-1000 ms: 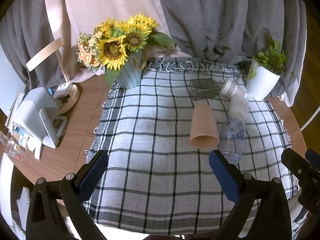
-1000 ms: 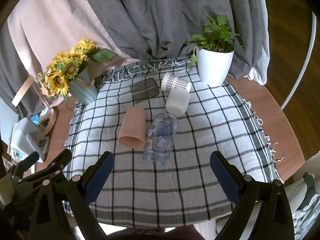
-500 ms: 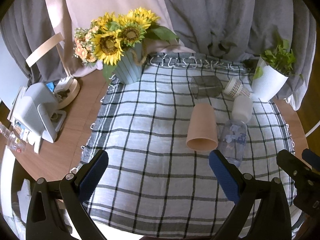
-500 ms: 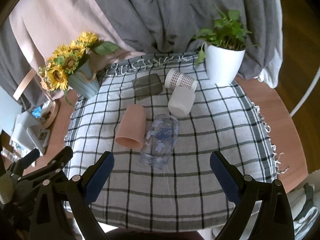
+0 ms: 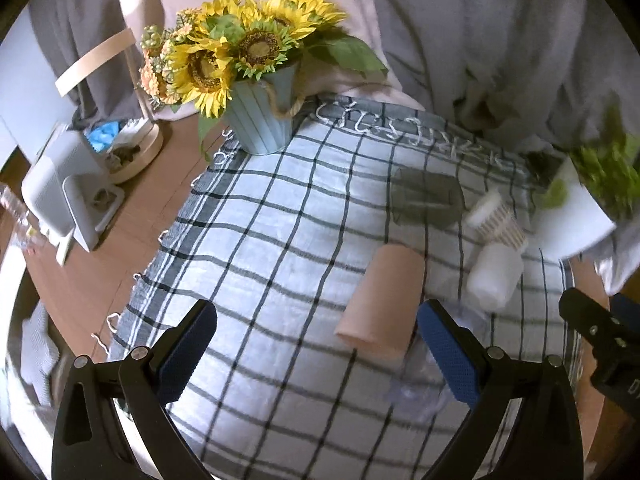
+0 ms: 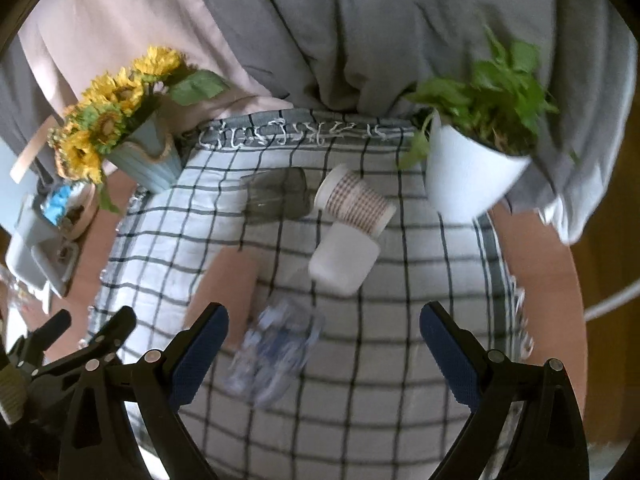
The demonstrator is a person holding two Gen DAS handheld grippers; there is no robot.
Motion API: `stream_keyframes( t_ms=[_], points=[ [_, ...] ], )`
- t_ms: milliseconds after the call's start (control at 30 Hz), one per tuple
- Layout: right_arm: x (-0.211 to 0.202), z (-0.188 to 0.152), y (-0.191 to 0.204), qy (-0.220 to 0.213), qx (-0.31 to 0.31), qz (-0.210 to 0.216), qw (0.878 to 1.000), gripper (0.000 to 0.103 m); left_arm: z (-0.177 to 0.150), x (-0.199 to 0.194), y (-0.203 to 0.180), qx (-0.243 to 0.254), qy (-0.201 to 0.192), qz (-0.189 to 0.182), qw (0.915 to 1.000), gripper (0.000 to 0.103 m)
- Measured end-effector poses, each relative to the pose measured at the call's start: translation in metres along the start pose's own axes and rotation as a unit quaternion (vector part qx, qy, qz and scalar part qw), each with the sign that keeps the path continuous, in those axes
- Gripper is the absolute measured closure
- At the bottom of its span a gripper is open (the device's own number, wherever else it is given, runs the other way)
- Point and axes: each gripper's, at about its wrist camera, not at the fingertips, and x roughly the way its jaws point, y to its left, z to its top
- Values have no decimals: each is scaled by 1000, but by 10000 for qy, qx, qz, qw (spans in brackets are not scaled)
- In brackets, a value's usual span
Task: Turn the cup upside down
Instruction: 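Reach the right tool to the houndstooth paper cup and grasp it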
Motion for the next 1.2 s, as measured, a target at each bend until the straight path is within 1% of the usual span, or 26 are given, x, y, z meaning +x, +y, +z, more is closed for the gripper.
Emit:
stream_keyframes(
  t_ms=[200,433,500,567,667,767,867,933,1033,1100,1200],
  points=[
    [38,41,-8,332,-421,25,9986,6,21,21,-20,-177,200,267,9993,0],
    [86,77,-22,819,-768,108,9936,6,41,55,-39,-406,667,195,9968,0],
    [102,87,-23,1008,-954,87,9903,7,45,65,-44,-469,869,204,9949,1],
    [115,94,-22,1181,-1096,45,9869,7,50,73,-47,-574,956,154,9936,1],
    [138,107,-18,1475,-1379,-46,9794,7,55,91,-56,-569,1107,272,9918,1],
    [158,115,-17,1640,-1549,-122,9741,7,59,108,-61,-586,1288,315,9894,0],
    [181,122,-16,1872,-1663,-158,9680,7,62,122,-66,-580,1380,425,9878,1],
    [192,123,-16,1891,-1723,-247,9664,7,63,130,-69,-563,1424,487,9870,1],
    [211,124,-18,2053,-1758,-305,9623,8,62,141,-75,-511,1542,501,9855,1],
    [221,124,-21,2141,-1740,-368,9605,12,62,146,-79,-460,1573,542,9850,1],
    [231,125,-25,2193,-1734,-399,9593,16,62,153,-82,-430,1614,562,9843,0]
  ],
)
